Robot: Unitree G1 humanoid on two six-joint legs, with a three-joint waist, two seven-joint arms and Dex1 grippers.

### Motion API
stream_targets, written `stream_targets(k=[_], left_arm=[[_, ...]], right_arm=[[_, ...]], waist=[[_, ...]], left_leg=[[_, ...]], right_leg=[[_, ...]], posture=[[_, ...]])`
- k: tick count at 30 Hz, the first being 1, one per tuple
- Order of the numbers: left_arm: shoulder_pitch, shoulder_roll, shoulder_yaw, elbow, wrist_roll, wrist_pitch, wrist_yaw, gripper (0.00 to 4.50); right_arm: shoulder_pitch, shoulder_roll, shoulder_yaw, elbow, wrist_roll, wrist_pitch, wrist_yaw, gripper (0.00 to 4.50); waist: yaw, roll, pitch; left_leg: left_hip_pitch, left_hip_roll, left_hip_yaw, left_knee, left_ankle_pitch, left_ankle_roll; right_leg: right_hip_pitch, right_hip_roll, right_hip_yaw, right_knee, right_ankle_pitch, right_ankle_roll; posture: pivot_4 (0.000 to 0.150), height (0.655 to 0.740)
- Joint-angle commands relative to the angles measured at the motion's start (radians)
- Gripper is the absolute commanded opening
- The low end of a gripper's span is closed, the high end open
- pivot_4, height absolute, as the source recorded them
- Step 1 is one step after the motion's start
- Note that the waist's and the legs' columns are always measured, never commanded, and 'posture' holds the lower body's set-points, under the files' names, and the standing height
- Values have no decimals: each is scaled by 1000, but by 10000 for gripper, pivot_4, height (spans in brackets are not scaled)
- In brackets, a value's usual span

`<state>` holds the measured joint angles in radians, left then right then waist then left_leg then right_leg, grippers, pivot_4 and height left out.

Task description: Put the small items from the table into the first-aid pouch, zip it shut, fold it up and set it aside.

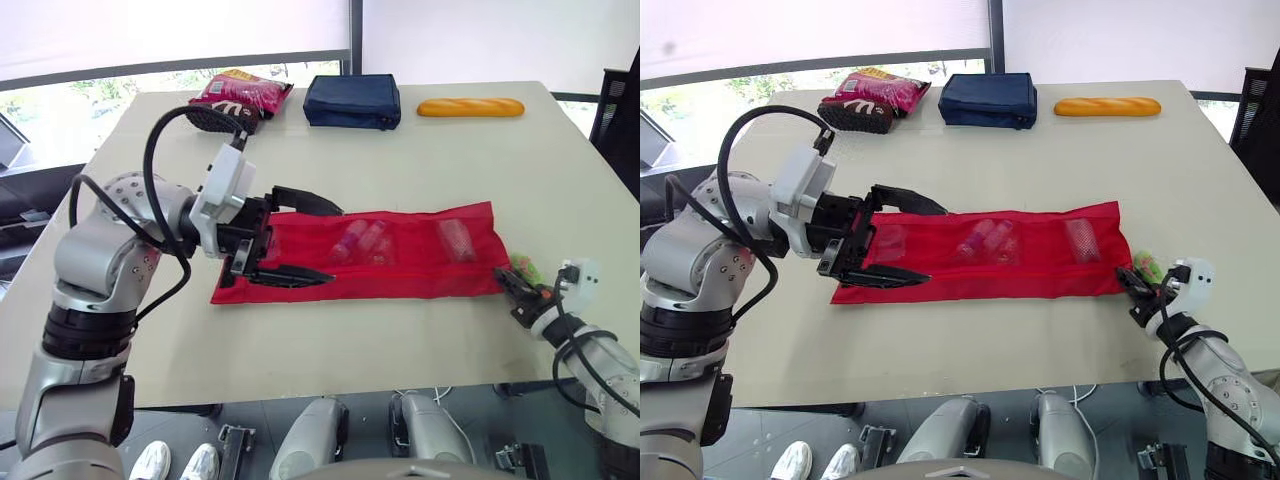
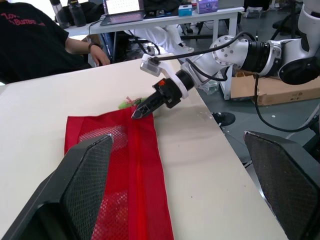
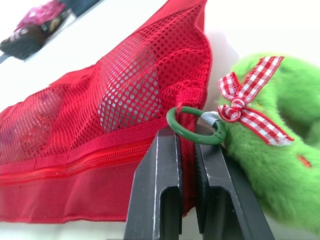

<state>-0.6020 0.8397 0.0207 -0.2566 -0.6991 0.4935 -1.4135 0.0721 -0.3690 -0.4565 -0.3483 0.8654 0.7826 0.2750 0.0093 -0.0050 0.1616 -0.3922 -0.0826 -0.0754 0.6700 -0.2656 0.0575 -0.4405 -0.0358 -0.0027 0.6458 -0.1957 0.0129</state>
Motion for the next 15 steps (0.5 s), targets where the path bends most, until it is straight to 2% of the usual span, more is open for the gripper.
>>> stream_targets(k=[1,5,9,15], left_arm=[[4,19,32,8,6,-22,-7,45000],[2,22,36,23,24,-37,-3,45000],[-16,26,44,48,41,-47,13,45000],[-19,35,59,55,52,-47,31,45000]], right_arm=[[25,-87,-114,-29,20,-9,23,222],[31,-199,-175,-49,68,13,68,222],[-47,-359,-168,-177,178,113,72,222],[-257,-487,77,-324,239,285,-52,222]], waist=[[5,0,0],[5,0,0],[-5,2,1],[-16,1,1]], left_leg=[[0,0,0,0,0,0],[0,0,0,0,0,0],[0,0,1,0,0,0],[-1,2,0,0,0,0]], right_leg=[[0,0,0,0,0,0],[0,0,0,0,0,0],[0,0,0,0,0,0],[0,0,-1,0,0,0]], posture=[[1500,7395],[1500,7395],[1500,7395],[1500,7395]])
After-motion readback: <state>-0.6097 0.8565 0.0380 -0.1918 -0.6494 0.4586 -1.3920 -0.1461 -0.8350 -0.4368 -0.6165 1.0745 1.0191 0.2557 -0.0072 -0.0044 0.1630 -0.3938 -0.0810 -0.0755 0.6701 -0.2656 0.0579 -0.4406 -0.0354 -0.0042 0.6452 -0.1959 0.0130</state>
